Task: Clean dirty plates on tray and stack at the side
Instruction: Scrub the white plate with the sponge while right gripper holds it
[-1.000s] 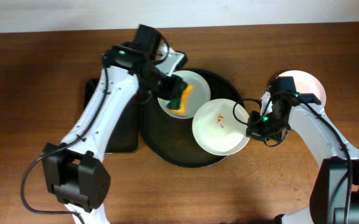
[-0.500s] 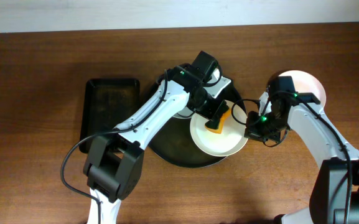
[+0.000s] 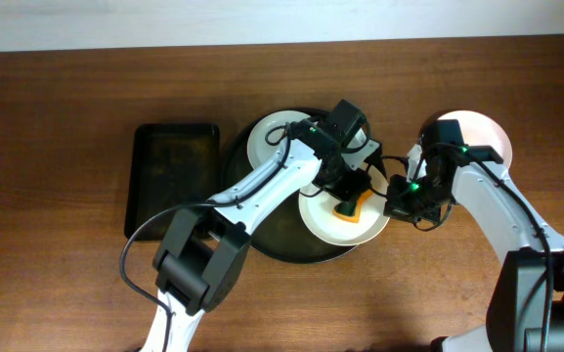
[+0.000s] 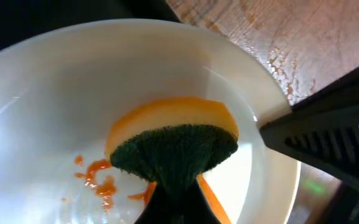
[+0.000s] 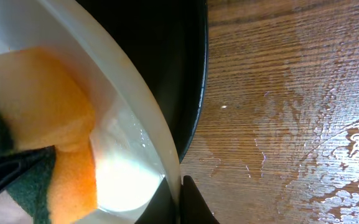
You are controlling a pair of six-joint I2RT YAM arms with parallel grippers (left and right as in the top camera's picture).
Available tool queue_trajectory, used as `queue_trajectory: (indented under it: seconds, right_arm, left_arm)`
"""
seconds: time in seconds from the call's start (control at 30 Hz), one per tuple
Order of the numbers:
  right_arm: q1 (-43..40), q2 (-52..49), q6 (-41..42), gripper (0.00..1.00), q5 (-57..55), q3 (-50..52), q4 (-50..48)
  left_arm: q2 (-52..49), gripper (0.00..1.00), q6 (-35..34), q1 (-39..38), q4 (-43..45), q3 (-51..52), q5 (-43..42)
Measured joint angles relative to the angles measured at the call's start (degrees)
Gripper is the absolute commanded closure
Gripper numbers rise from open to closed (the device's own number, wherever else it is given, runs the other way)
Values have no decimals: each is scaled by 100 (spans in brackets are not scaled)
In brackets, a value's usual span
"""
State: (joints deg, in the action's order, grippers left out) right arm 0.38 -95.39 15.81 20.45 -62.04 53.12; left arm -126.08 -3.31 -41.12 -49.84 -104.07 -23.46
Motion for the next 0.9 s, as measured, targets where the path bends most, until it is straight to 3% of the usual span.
queue_trajectory:
  seconds: [0.47, 0.9]
  right_arm:
    - [0, 0, 0, 96, 0, 0, -2]
    - [0, 0, -39, 96, 2, 0, 4]
  left_arm:
    - [2, 100, -22, -2, 522, 76, 1449]
    - [98, 100, -22, 286, -273, 223, 1121]
